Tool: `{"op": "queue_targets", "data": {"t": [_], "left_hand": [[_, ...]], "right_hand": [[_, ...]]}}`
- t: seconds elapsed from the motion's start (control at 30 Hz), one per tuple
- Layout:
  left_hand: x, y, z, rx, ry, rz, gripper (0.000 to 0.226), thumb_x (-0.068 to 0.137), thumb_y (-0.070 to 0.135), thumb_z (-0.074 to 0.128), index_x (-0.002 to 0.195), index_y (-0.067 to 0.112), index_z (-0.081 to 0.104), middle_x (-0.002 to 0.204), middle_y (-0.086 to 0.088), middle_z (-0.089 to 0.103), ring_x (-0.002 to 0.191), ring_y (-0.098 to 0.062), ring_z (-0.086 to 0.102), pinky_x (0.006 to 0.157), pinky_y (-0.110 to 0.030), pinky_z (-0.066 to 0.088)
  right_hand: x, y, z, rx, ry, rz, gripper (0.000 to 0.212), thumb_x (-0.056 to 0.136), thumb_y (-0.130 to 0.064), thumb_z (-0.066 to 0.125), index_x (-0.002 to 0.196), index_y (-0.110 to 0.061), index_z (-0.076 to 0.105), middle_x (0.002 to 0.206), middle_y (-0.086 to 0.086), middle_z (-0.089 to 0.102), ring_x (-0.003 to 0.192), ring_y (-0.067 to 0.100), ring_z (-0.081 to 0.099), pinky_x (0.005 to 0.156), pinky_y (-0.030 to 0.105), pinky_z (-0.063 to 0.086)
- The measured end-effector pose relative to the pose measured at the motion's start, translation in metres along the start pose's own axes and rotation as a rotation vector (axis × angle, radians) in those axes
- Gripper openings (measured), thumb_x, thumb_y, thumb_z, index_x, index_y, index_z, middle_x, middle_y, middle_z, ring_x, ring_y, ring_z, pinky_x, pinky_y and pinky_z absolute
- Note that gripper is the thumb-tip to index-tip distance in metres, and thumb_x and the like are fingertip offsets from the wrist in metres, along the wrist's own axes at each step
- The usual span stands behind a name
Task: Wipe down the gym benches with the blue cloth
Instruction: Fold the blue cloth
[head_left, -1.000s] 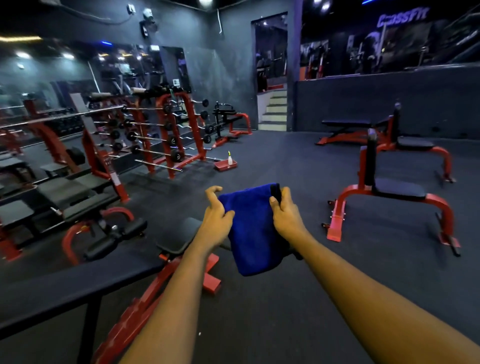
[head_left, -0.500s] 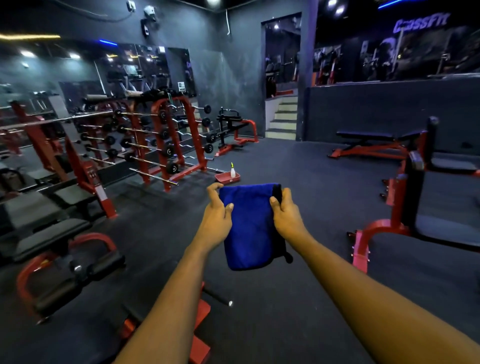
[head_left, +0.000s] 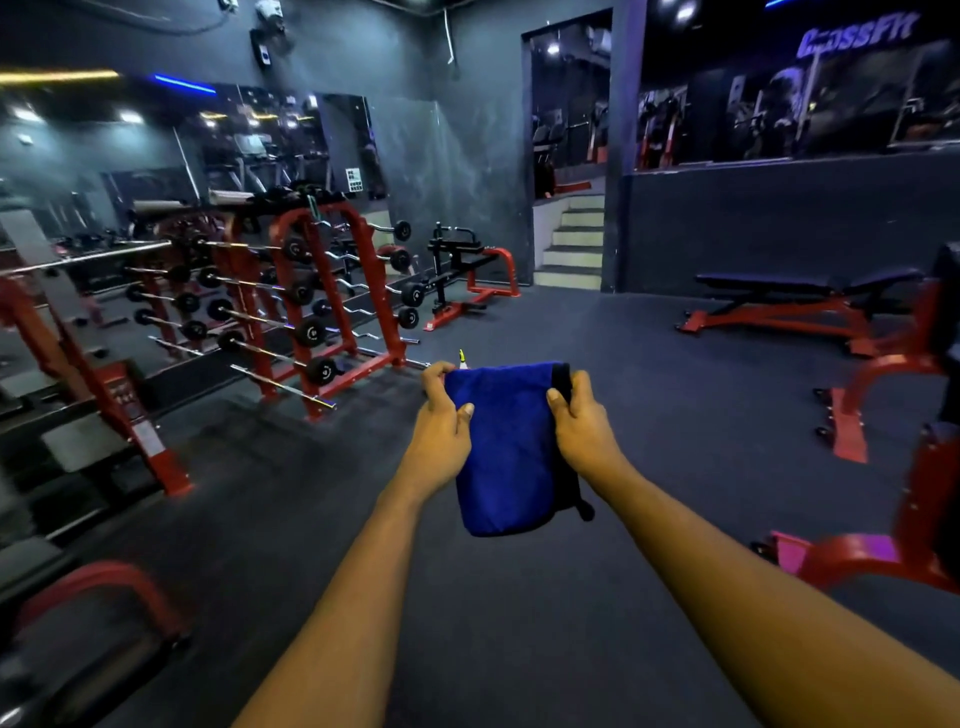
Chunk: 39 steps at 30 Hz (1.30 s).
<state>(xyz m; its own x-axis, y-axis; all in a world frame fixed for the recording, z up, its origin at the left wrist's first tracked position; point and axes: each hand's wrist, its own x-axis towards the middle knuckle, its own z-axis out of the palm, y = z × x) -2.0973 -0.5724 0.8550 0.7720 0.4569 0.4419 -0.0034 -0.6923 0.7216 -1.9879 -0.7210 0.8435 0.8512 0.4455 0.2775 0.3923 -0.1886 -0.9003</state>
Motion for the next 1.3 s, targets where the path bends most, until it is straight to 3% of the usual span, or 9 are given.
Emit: {"op": "queue_targets", "data": {"t": [0.27,0.4,0.53,0.7,0.87,1.0,1.17,1.23,1.3], "left_hand": [[0.199,-0.062,0.094,-0.001,0.065,-0.035,0.045,0.101,0.011,0.045,0.115,0.045,0.020,0.095,-0.014,0.061,0.080,-0.034,0.065,0.062,-0.050,0.055],[0.293,-0.091,0.120,-0.010,0.110,-0.056,0.048,0.102,0.010,0.044,0.115,0.049,0.017,0.098,-0.015,0.062,0.080,-0.033,0.065,0.063,-0.046,0.056],[0.378,-0.145,0.137,0.023,0.150,-0.093,0.047,0.102,0.011,0.044,0.117,0.047,0.017,0.094,-0.012,0.060,0.075,-0.026,0.064,0.057,-0.028,0.055],[0.486,-0.231,0.146,0.026,0.173,-0.120,0.045,0.101,0.009,0.044,0.120,0.041,0.018,0.095,0.002,0.056,0.081,-0.019,0.064,0.063,-0.027,0.055],[0.607,-0.305,0.141,0.053,0.175,-0.133,0.049,0.101,0.009,0.045,0.117,0.045,0.015,0.107,-0.004,0.055,0.086,-0.017,0.064,0.064,-0.028,0.055],[0.697,-0.353,0.135,0.087,0.178,-0.107,0.052,0.100,0.007,0.046,0.115,0.047,0.015,0.108,-0.008,0.056,0.086,-0.022,0.065,0.072,-0.038,0.059],[0.806,-0.428,0.141,0.097,0.187,-0.138,0.046,0.100,0.009,0.046,0.124,0.037,0.018,0.117,-0.007,0.053,0.092,-0.013,0.061,0.083,-0.037,0.054],[0.852,-0.455,0.146,0.112,0.189,-0.146,0.046,0.101,0.009,0.045,0.126,0.035,0.018,0.108,-0.003,0.055,0.088,-0.017,0.063,0.077,-0.040,0.056],[0.900,-0.478,0.149,0.136,0.177,-0.161,0.044,0.101,0.008,0.044,0.128,0.030,0.017,0.094,0.004,0.052,0.084,-0.020,0.062,0.070,-0.032,0.055]], "right_hand": [[0.232,0.076,0.005,0.028,-0.072,-0.020,0.018,0.106,-0.026,0.038,0.111,-0.009,0.041,0.093,0.001,0.058,0.076,0.009,0.054,0.059,0.021,0.044],[0.341,0.094,0.017,0.043,-0.126,-0.033,0.011,0.106,-0.026,0.037,0.106,-0.015,0.040,0.089,-0.005,0.056,0.075,0.004,0.053,0.052,0.013,0.041],[0.441,0.120,0.054,0.060,-0.177,-0.049,0.012,0.106,-0.026,0.038,0.107,-0.014,0.041,0.093,-0.001,0.057,0.076,0.005,0.054,0.052,0.009,0.043],[0.567,0.153,0.120,0.061,-0.241,-0.071,0.012,0.106,-0.027,0.038,0.105,-0.015,0.042,0.092,-0.001,0.060,0.077,0.012,0.058,0.056,0.017,0.045],[0.691,0.164,0.179,0.063,-0.263,-0.050,0.012,0.106,-0.027,0.038,0.110,-0.017,0.042,0.095,-0.001,0.060,0.082,0.011,0.059,0.059,0.018,0.042],[0.783,0.169,0.222,0.081,-0.278,-0.032,0.014,0.106,-0.028,0.037,0.114,-0.018,0.043,0.095,-0.001,0.060,0.082,0.011,0.060,0.060,0.018,0.043],[0.902,0.193,0.280,0.100,-0.296,-0.020,0.012,0.106,-0.028,0.037,0.114,-0.020,0.042,0.096,-0.001,0.060,0.080,0.008,0.059,0.057,0.016,0.041],[0.954,0.204,0.304,0.134,-0.305,-0.024,0.012,0.106,-0.028,0.037,0.114,-0.021,0.043,0.097,0.001,0.061,0.081,0.009,0.059,0.059,0.018,0.042],[1.005,0.212,0.324,0.156,-0.317,-0.014,0.011,0.106,-0.027,0.037,0.113,-0.020,0.043,0.098,0.001,0.060,0.082,0.009,0.059,0.061,0.019,0.042]]}}
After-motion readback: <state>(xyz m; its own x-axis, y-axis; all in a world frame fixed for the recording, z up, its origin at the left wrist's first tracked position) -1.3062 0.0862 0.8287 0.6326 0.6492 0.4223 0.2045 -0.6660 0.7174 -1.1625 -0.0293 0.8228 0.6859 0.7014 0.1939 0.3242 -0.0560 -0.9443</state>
